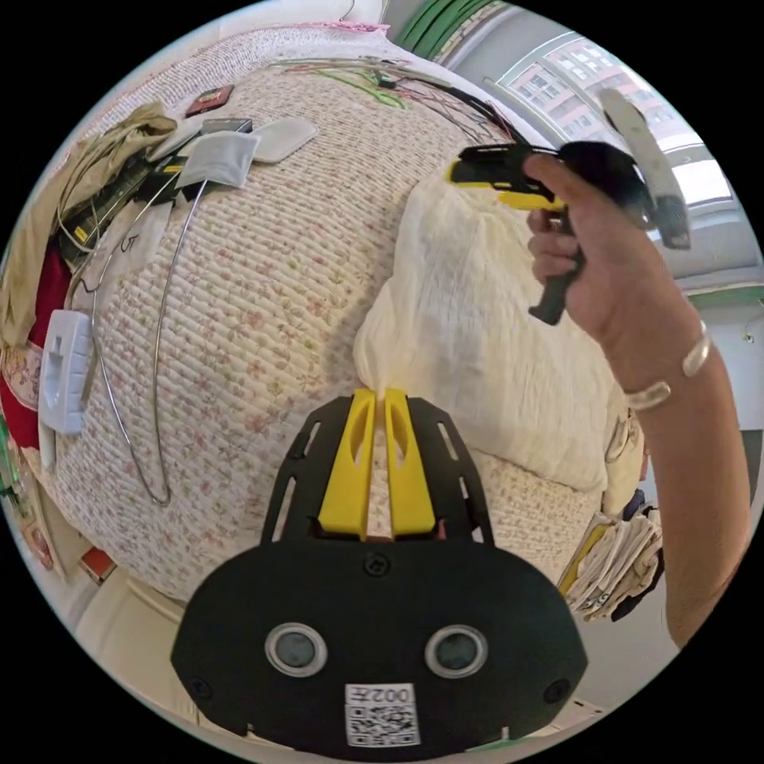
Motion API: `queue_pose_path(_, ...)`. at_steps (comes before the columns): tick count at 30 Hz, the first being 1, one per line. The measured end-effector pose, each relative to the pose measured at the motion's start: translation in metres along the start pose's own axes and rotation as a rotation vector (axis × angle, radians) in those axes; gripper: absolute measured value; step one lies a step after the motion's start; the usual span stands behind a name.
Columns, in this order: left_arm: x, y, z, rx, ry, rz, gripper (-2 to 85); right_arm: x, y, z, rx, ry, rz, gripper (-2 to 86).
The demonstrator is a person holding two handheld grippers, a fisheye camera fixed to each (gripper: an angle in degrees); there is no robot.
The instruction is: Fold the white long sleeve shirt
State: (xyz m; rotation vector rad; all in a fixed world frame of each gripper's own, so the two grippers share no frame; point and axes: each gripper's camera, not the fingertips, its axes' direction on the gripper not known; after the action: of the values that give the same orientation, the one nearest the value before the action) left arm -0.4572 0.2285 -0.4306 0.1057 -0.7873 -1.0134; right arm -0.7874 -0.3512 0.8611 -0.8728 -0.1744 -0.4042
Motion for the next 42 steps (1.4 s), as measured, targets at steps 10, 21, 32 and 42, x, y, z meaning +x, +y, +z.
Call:
queue_pose_path(10, 0.007, 0.010, 0.016, 0.017, 0.088, 0.066, -1.5, 0.059, -0.017, 0.076, -0.214, -0.061, 0.157, 0.9)
queue_pose_path(21, 0.117, 0.033, -0.011, 0.140, 0.255, 0.453, -1.5, 0.248, 0.042, -0.023, 0.086, -0.346, 0.186, -0.6)
queue_pose_path(32, 0.339, 0.112, 0.115, -0.148, 0.236, 0.976, 0.6, 0.498, 0.223, 0.043, -0.009, -0.319, 0.476, 2.6)
queue_pose_path(42, 0.328, 0.173, 0.149, -0.223, 0.163, 1.041, 3.8, 0.548, 0.417, 0.078, 0.082, -0.308, 0.750, 6.0)
